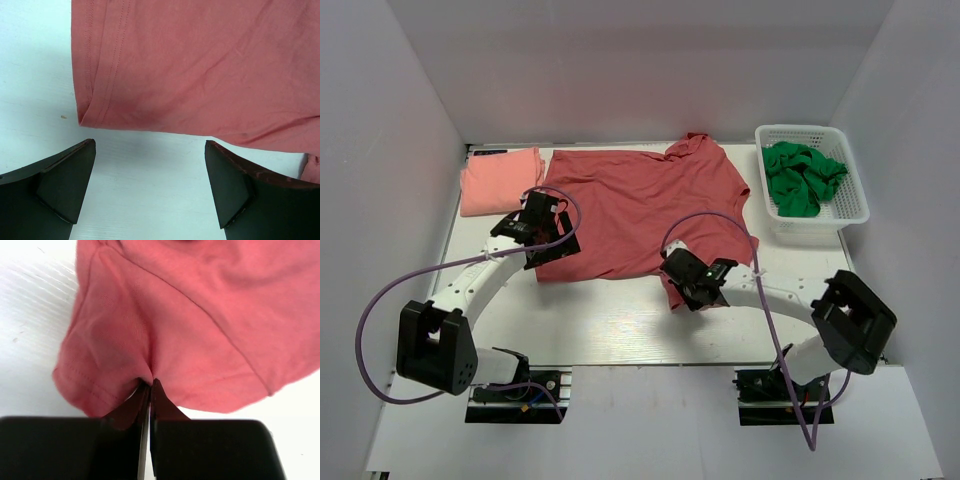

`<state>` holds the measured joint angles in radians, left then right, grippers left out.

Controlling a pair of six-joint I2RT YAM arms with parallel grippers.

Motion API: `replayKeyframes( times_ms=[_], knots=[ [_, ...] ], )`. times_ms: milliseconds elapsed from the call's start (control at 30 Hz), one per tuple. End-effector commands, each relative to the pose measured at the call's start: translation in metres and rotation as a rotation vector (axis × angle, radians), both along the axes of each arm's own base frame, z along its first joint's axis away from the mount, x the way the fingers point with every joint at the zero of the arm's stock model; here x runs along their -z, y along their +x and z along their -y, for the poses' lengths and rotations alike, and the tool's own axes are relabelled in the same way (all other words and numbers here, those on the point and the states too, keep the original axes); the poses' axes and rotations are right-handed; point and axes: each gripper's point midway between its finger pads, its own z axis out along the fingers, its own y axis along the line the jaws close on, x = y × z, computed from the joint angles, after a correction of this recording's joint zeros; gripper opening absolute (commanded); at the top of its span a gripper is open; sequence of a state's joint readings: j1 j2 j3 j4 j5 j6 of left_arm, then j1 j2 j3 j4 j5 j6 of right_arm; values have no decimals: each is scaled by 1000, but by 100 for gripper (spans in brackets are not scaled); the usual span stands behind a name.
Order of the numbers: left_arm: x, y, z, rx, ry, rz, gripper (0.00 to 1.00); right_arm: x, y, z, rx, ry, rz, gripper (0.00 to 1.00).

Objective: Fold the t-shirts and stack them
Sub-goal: Flatten out the tshirt

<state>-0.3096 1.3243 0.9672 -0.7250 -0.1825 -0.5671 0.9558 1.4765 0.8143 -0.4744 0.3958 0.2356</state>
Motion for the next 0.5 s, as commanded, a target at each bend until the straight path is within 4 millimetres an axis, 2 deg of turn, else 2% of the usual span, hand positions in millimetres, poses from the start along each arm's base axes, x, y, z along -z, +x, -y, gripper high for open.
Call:
replayKeyframes(
  times_ms=[0, 133, 233, 300, 367, 400, 467],
  knots=[
    [-4, 6, 3, -5, -18, 24, 100, -41, 13, -4, 17, 51, 89, 2],
    [2, 10, 8, 5, -29, 3, 100, -64, 30, -3, -39, 32, 164, 10],
    [6, 15, 10, 5, -26, -6, 100, -69, 54, 1, -29, -3, 210, 8],
    [11, 17, 10, 5, -16, -38, 100, -70, 66, -1, -30, -15, 218, 8],
    [18, 20, 11, 14, -3, -62, 100, -61, 83, 7, -32, -58, 216, 8],
    [17, 23, 12, 14, -3, -60, 100, -62, 91, 5, -42, -64, 220, 8],
    [15, 31, 14, 22, -1, -55, 100, -62, 108, 14, -41, -78, 219, 8]
  ],
)
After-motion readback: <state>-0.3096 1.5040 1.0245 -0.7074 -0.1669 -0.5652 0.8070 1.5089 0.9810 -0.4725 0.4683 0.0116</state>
